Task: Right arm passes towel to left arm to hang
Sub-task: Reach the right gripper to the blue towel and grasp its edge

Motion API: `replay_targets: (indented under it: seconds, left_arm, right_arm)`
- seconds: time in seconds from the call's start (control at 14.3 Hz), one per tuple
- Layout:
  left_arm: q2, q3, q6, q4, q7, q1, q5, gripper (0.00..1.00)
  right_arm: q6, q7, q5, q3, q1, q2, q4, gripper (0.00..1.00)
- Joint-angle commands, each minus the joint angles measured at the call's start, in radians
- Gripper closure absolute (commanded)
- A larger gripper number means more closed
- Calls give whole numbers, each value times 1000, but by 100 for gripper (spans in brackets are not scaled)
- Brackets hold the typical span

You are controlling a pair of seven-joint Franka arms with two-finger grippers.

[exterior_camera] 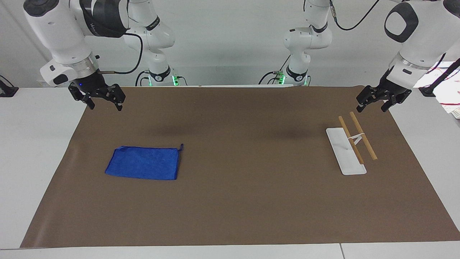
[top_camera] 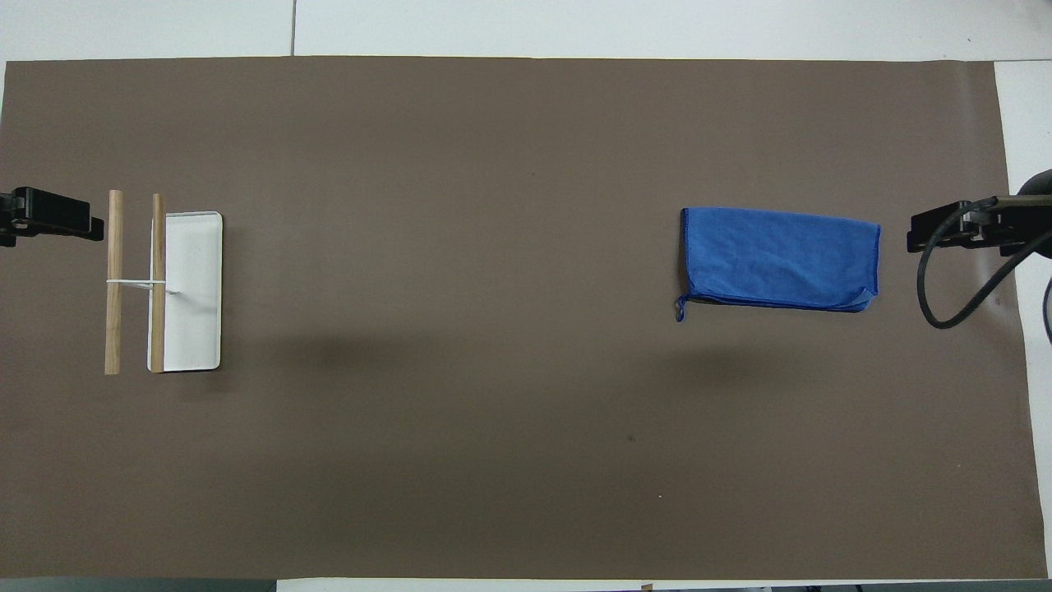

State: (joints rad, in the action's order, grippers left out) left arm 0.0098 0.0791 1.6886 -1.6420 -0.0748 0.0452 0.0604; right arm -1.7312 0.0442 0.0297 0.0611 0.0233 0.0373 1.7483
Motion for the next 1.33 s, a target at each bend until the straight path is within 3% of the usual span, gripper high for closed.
replay_targets:
  seconds: [0.0,0.28,0.56,0.84,1.26]
  left_arm:
    - [-10,1,0,-7,-2,1,4,0]
    - [-10,1,0,-7,-2,1,4,0]
    - [-10,1,-1,-7,-2,1,4,0]
    - [-10,2,-1,-9,-2,1,4,0]
    - [-10,1,0,-7,-2,1,4,0]
  right_arm:
    - [-137,-56,-1,-1,1,-26,92,0]
    - [-439,-64,-24,-3,6,-68,296,0]
    - [-641,-79,-30,-3,6,-137,382,0]
    - [-699,-15,-157,-3,6,-185,433,0]
    - [-801,-56,-159,-3,6,-232,494,0]
